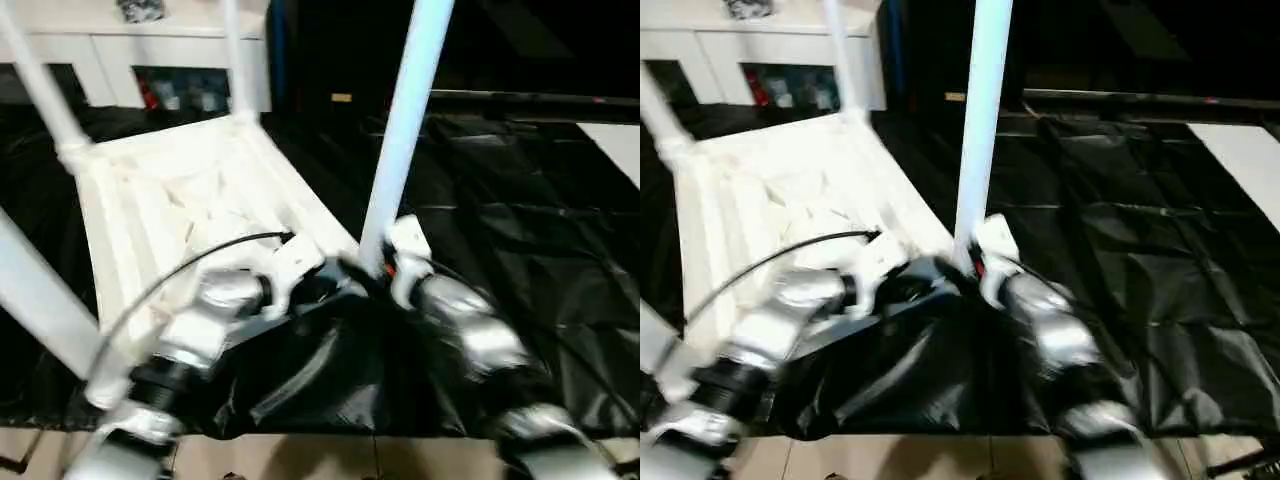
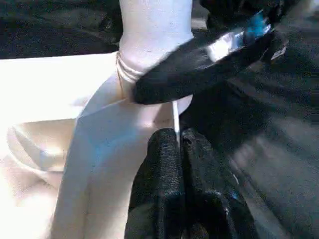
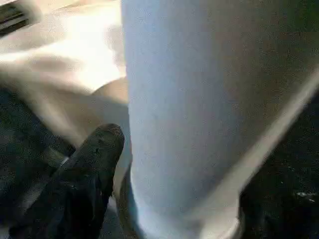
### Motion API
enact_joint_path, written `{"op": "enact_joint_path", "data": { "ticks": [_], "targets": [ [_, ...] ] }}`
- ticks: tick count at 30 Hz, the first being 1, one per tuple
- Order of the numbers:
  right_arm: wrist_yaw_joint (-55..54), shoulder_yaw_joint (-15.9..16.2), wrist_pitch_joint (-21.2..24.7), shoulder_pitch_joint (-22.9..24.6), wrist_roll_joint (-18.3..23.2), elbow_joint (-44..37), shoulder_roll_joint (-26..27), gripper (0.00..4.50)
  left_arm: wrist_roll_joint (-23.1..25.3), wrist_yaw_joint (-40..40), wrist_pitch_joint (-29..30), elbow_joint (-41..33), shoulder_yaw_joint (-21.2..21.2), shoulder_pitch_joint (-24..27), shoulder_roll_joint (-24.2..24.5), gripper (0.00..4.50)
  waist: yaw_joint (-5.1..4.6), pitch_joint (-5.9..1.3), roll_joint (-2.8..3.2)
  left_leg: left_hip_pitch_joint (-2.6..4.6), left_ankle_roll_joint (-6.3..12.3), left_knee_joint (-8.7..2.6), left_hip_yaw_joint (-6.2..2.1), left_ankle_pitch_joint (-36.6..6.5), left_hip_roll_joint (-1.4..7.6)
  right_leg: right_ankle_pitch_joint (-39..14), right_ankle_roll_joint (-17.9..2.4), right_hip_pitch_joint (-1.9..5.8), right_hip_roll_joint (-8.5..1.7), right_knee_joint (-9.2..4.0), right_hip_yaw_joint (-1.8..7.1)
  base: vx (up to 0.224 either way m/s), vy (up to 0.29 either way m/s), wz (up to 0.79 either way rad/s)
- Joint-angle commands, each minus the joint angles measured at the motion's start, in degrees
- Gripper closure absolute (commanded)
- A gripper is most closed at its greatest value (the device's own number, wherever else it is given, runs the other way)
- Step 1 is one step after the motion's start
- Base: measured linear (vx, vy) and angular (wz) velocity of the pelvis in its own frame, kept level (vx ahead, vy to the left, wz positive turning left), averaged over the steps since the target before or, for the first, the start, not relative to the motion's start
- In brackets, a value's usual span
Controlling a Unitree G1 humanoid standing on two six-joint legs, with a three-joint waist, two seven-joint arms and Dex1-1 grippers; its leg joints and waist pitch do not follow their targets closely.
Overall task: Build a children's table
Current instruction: Rotate leg to tighten
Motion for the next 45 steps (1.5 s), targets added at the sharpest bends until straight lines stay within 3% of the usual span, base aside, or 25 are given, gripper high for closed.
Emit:
{"op": "enact_joint_path", "data": {
  "ticks": [1,6,9,16,22,26,27,31,32,34,38,39,43,45],
  "targets": [
    [7.37,4.08,0.11,1.03,1.72,-3.41,-0.15,0.98,-1.33,-5.16,-1.29,-1.42,-3.04,-1.24,-0.23,4.50,0.05,-3.68,0.03,0.45,3.50,-3.84,0.19,-12.48,1.09,-10.08,-12.87,3.06,-2.95,-4.20,2.54,0.000,0.000,0.00],
    [15.95,6.69,1.18,3.20,3.54,-7.30,-4.21,1.12,-3.56,-12.47,-2.26,-2.11,-3.35,-1.02,2.64,4.50,0.84,-3.55,0.11,0.81,2.88,-3.99,0.24,-13.87,1.28,-12.70,-12.93,2.83,-3.00,-4.35,2.66,0.000,0.000,0.00],
    [20.24,7.75,3.00,4.03,4.60,-9.78,-5.68,1.26,-4.58,-15.60,-2.06,-1.93,-3.97,-1.15,4.10,4.50,0.92,-3.52,-0.11,0.59,2.62,-4.07,0.18,-13.83,1.24,-13.72,-12.53,3.00,-3.03,-4.31,2.65,0.000,0.000,0.00],
    [23.76,9.19,3.63,4.58,4.46,-11.30,-7.11,1.85,-4.08,-17.64,-2.72,0.18,-4.04,-2.11,4.69,4.50,1.13,-3.57,0.08,0.51,2.50,-4.01,0.12,-13.16,1.17,-14.26,-12.34,3.02,-3.14,-4.36,2.58,0.000,0.000,0.00],
    [23.71,9.23,4.12,4.80,4.84,-11.88,-6.85,1.89,-4.18,-17.82,-3.01,0.08,-3.83,-2.32,4.94,4.50,1.20,-3.69,-0.11,0.40,2.47,-3.95,0.10,-12.05,1.17,-12.66,-12.58,3.19,-3.14,-4.12,2.56,0.000,0.000,0.00],
    [18.08,7.50,3.87,4.94,3.75,-10.53,-4.24,1.89,-3.37,-12.74,-3.43,0.45,-2.36,-2.20,3.92,4.50,1.11,-3.57,-0.18,0.48,2.15,-4.00,0.12,-12.60,1.14,-14.35,-12.24,2.97,-3.18,-4.31,2.55,0.000,0.000,0.00],
    [11.90,5.79,3.35,4.01,2.78,-8.15,-1.93,1.89,-2.44,-8.74,-3.14,1.08,-1.68,-2.34,2.57,4.50,1.01,-3.52,-0.36,0.45,1.94,-4.03,0.13,-13.01,1.13,-15.37,-11.97,2.98,-3.19,-4.41,2.53,0.000,0.000,0.00],
    [-0.31,2.81,3.52,1.40,1.06,-2.42,2.31,1.93,-0.84,-1.13,-1.23,1.41,-0.88,-2.31,-0.50,4.50,0.73,-3.24,-0.23,0.67,0.48,-4.20,-0.04,-15.29,1.06,-22.15,-9.71,2.58,-3.33,-5.05,2.49,0.000,0.000,0.00],
    [-3.37,1.99,3.41,0.61,0.81,-0.71,3.56,1.99,-0.55,1.35,-0.18,1.33,-0.54,-2.27,-1.78,4.50,0.21,-3.22,-0.59,0.32,-0.37,-4.39,-0.30,-15.74,0.99,-24.27,-8.84,2.84,-3.36,-4.95,2.25,0.000,0.000,0.00],
    [-5.90,1.37,3.13,-0.02,0.55,0.69,4.64,2.14,-0.39,3.44,0.67,1.13,-0.30,-2.17,-2.96,4.50,-0.18,-3.20,-0.52,0.43,-0.26,-4.24,-0.30,-16.43,0.84,-26.27,-7.87,2.60,-3.41,-5.46,2.25,0.000,0.000,0.00],
    [-16.81,-0.58,2.53,-3.15,-1.31,6.43,9.57,2.34,-0.01,11.63,4.10,0.59,0.49,-2.12,-9.30,4.50,-0.62,-3.40,-0.56,0.03,0.41,-4.05,-0.15,-14.43,0.72,-23.82,-8.04,2.65,-3.29,-5.38,2.34,0.000,0.000,0.00],
    [-17.79,-0.76,2.50,-3.59,-1.47,6.91,10.24,2.34,0.04,11.69,4.25,0.32,0.19,-1.98,-9.92,4.50,-0.60,-3.37,-0.16,0.03,0.36,-4.11,-0.24,-14.22,0.71,-23.28,-8.36,2.64,-3.30,-5.33,2.33,0.000,0.000,0.00],
    [-17.92,-1.19,1.32,-4.56,-0.42,7.54,11.84,2.34,0.10,11.32,4.12,-0.33,-0.84,-1.73,-10.85,4.50,-0.77,-3.64,-0.25,-0.04,1.25,-4.00,-0.20,-13.47,0.72,-18.82,-9.31,2.87,-3.06,-4.98,2.30,0.000,0.000,0.00],
    [-16.62,-1.94,1.64,-4.61,0.99,7.36,12.13,1.91,0.36,11.01,3.60,-0.01,-1.03,-1.83,-10.44,4.50,-0.81,-3.75,-0.15,0.01,1.88,-3.90,-0.06,-12.53,0.77,-14.69,-10.75,3.00,-2.95,-4.61,2.37,0.000,0.000,0.00]
  ]
}}
